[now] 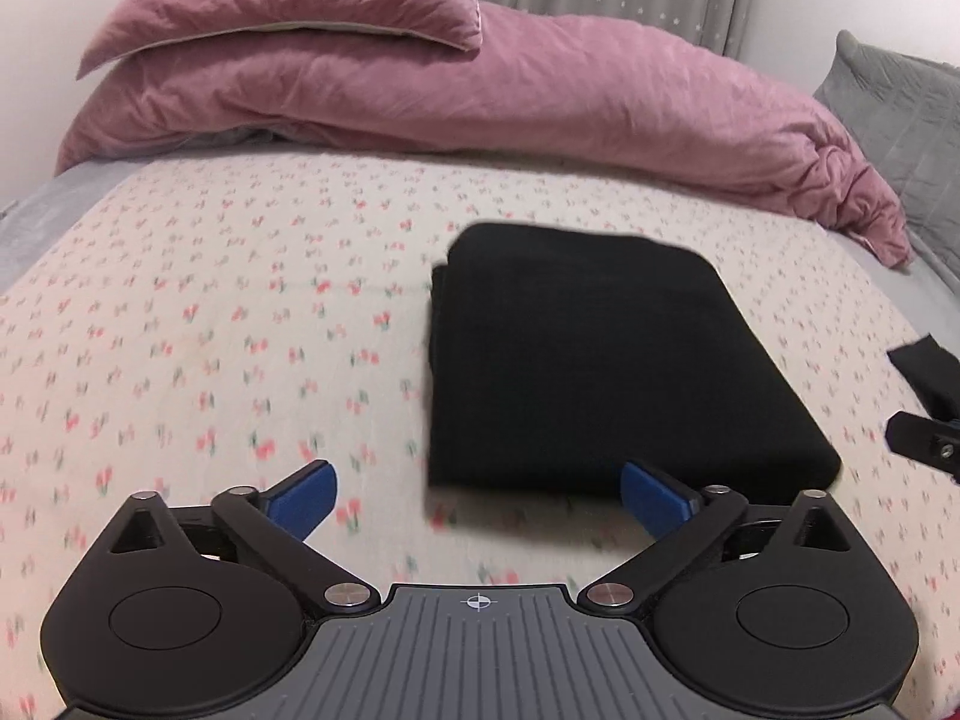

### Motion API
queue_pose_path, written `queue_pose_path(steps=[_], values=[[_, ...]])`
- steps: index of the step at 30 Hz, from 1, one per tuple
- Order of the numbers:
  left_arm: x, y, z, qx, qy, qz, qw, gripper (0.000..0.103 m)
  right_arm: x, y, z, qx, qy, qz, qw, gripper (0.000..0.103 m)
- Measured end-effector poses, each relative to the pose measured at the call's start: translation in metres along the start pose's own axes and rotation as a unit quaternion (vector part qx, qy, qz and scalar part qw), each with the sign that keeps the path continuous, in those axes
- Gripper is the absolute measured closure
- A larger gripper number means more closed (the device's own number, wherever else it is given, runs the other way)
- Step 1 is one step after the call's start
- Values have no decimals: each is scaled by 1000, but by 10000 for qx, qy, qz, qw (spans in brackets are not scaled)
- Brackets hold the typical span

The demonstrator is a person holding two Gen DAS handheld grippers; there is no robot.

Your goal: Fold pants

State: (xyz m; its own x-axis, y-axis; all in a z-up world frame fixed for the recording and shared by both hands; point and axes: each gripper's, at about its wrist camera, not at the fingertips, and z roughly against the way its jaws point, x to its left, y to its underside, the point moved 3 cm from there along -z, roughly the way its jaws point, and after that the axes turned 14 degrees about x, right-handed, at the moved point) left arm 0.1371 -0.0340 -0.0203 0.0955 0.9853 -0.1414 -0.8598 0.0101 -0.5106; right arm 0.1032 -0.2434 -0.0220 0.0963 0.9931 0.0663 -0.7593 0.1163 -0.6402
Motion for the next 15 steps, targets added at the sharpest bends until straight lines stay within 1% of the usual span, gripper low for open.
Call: queue_pose_path(steps=[2, 4, 5, 6, 7, 9, 10, 13, 15], values=[[-7, 13, 2, 53, -73, -64, 9999, 0, 3, 11, -1, -15, 161, 40, 9999, 4], [-15, 22, 0, 140, -316, -96, 9994, 0, 5, 21, -3, -39, 361, 92, 9993, 4], [-18, 26, 1, 127, -469, -108, 9988, 0, 7, 24, -6, 22, 507, 173, 9986, 4], [-21, 31, 2, 61, -525, -99, 9986, 0, 9, 27, -8, 100, 629, 279, 9976, 4], [-23, 34, 4, 39, -504, -94, 9987, 0, 11, 29, -10, 150, 725, 395, 9965, 4], [-24, 38, 4, 62, -437, -101, 9990, 0, 13, 34, -11, 136, 812, 470, 9955, 4], [-24, 39, 4, 47, -467, -118, 9988, 0, 13, 34, -11, 118, 819, 457, 9955, 4], [-26, 43, -1, -12, -753, -228, 9969, 0, 14, 35, -14, 116, 740, 482, 9960, 4], [-25, 44, -7, 35, -859, -224, 9960, 0, 16, 37, -19, 125, 792, 503, 9955, 4]])
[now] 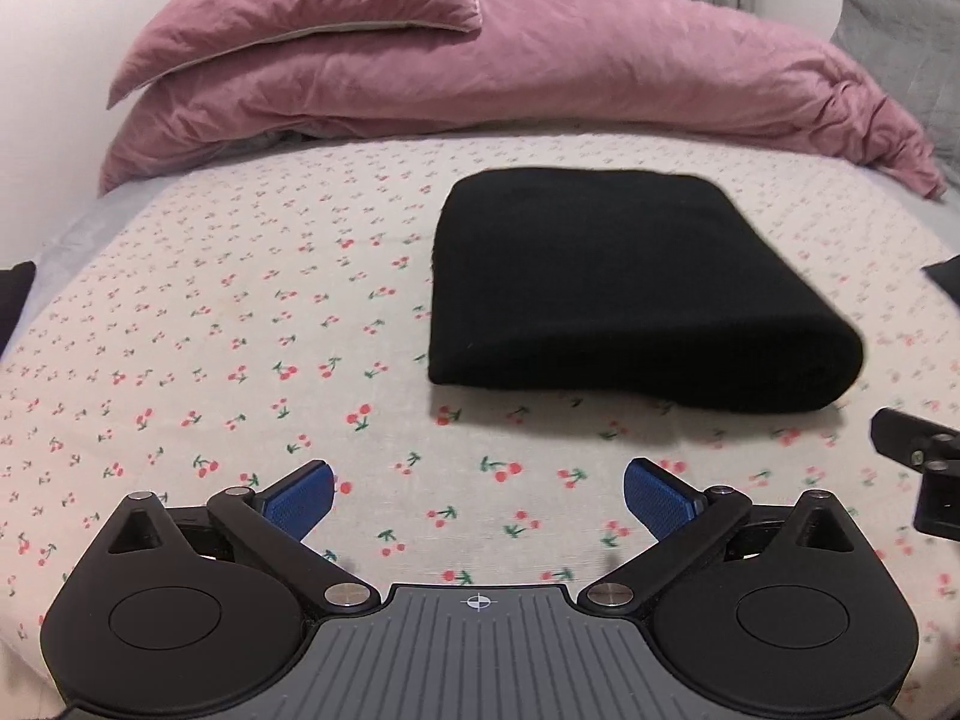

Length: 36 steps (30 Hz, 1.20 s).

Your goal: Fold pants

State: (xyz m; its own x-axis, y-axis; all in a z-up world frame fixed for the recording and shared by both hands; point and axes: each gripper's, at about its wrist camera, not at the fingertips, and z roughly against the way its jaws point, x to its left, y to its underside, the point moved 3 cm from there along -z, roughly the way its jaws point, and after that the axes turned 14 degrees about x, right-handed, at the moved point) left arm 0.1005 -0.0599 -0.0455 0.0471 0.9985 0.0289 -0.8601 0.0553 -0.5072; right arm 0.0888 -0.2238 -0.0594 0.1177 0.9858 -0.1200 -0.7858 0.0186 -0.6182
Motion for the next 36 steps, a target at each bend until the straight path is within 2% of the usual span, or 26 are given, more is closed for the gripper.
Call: queue_pose_path(steps=[7, 36], values=[[1, 2, -15, 217, 38, -28, 9998, 0, 11, 3, -12, 193, 94, 181, 9996, 4], [0, 6, -14, 147, 0, -112, 9998, 0, 10, 3, -11, 158, -59, -26, 9999, 4]])
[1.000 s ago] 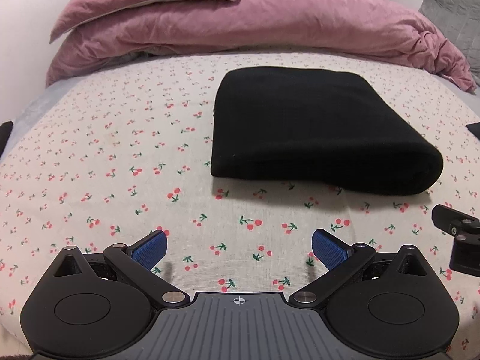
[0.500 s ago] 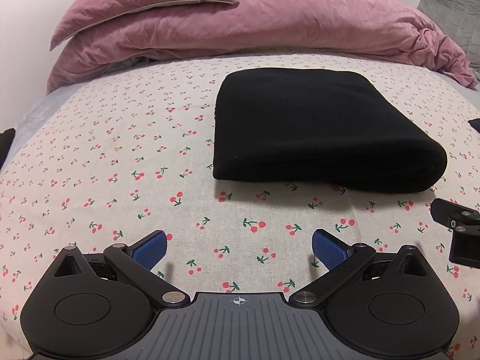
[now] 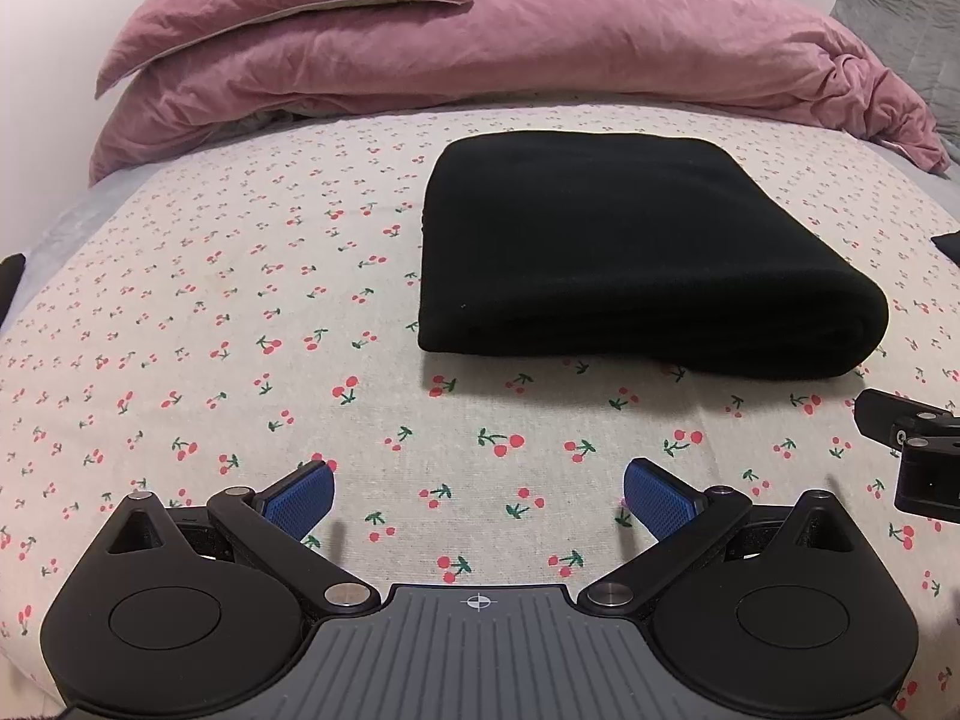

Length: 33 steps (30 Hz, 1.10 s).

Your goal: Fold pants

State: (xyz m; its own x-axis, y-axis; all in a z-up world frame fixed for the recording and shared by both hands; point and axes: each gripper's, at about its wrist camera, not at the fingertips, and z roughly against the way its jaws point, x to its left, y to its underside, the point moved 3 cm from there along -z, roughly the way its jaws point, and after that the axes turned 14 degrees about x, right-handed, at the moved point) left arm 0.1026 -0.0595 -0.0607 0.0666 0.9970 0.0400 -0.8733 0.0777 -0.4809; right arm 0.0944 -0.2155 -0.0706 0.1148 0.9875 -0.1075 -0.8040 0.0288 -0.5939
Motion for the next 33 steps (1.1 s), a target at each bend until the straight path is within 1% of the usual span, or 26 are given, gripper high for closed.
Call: queue_pose_path(steps=[33], values=[[2, 1, 0, 15, 37, 5, 10000, 0, 4, 1, -2, 20, 23, 40, 10000, 4]])
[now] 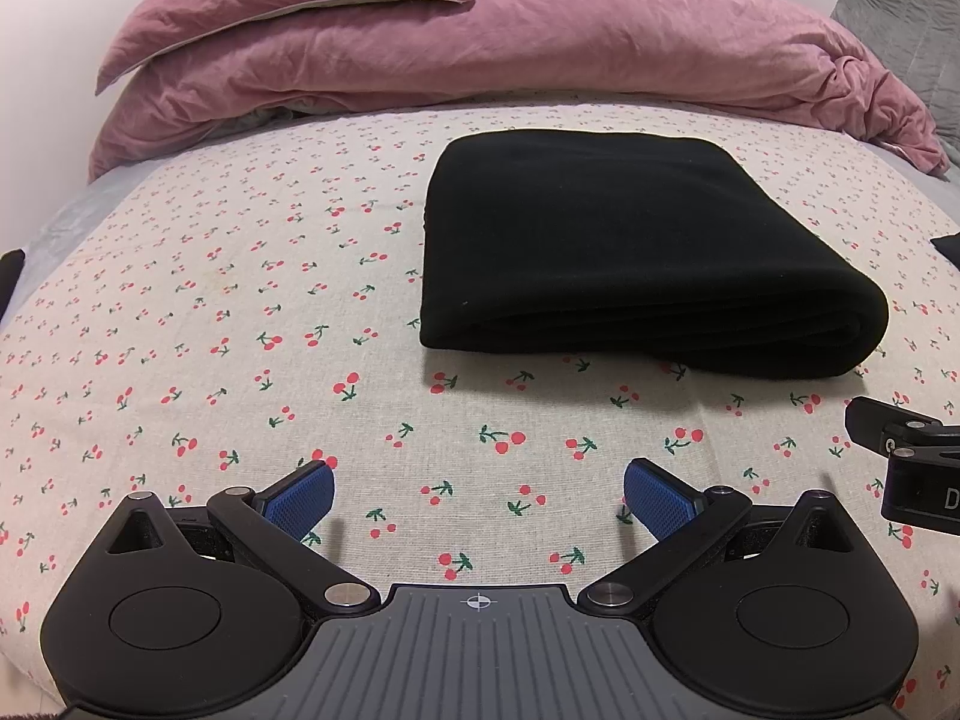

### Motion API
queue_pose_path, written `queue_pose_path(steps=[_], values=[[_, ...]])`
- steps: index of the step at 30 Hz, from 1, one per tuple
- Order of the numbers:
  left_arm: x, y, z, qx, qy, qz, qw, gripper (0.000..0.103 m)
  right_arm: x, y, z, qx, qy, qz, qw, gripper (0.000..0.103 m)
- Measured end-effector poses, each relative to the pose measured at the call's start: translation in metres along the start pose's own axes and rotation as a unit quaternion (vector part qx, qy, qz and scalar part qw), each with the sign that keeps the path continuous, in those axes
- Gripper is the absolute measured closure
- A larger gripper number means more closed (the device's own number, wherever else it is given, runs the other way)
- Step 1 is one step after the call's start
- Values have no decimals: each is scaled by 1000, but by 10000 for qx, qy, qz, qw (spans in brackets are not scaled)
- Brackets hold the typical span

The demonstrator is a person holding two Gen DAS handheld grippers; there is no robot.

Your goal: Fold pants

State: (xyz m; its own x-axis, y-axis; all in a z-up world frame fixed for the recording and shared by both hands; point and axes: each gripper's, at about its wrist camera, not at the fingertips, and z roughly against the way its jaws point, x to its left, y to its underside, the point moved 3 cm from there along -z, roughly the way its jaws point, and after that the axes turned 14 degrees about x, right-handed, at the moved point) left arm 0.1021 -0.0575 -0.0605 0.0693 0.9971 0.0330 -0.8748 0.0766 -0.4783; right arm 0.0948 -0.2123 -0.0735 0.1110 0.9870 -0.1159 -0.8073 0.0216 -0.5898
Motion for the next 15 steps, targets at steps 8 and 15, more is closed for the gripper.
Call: queue_pose_path(steps=[8, 15], values=[[0, 0, 0, -4, 6, 2, 10000, 0, 0, 0, -1, 8, 1, 9, 10000, 4], [0, 1, 1, -25, 19, -38, 10000, 0, 1, 1, -2, 10, 9, 25, 10000, 4]])
